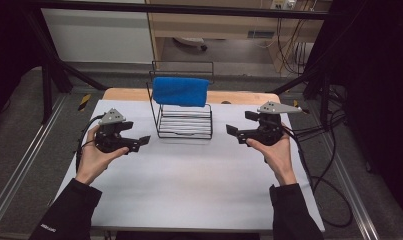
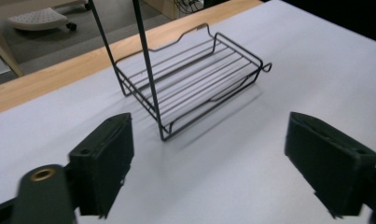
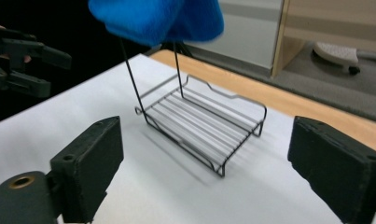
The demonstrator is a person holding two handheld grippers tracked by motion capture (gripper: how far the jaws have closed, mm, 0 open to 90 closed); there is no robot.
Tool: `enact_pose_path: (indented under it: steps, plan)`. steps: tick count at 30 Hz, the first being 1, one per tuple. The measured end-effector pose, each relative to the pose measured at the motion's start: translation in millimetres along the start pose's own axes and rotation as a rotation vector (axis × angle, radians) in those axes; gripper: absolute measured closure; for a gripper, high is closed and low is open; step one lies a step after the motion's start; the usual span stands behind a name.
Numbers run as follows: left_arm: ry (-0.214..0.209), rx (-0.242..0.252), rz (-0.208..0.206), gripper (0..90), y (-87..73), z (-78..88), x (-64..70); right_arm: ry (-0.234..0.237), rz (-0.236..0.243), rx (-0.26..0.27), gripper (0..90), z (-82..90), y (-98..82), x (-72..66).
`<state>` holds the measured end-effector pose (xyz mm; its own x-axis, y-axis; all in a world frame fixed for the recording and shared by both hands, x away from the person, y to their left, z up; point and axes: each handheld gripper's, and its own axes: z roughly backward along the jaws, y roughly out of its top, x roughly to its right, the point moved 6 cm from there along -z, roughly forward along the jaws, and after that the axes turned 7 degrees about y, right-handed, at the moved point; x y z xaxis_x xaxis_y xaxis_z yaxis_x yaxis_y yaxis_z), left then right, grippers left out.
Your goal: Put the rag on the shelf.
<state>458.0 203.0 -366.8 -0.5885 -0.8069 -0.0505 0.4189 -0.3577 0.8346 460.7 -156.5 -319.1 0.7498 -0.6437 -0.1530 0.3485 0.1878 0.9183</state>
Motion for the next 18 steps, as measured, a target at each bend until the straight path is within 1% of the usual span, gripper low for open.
enact_pose_path:
  steps: [4,5,8,11,14,18]
  plan:
    - [0.005,-0.015,0.002,10.0,-21.0,-1.9,2.8,0.004,-0.023,-0.021,8.6,2.9,-22.1,2.7]
    - [0.004,-0.019,0.001,9.8,-26.4,-1.9,2.9,0.008,-0.029,-0.03,8.2,3.5,-28.2,2.9]
    - [-0.004,-0.027,0.017,9.9,-42.4,-3.1,5.0,0.008,-0.041,-0.053,6.6,4.5,-46.6,4.1]
    - [-0.011,-0.043,0.022,9.8,-57.4,-5.2,7.4,0.005,-0.059,-0.062,5.2,5.3,-64.9,4.8]
    - [-0.016,-0.054,0.024,9.8,-69.2,-6.7,9.1,0.005,-0.073,-0.074,3.9,5.6,-83.0,5.2]
    - [-0.027,-0.048,0.043,9.8,-81.8,-7.5,10.9,0.007,-0.081,-0.106,2.7,6.7,-106.0,6.0]
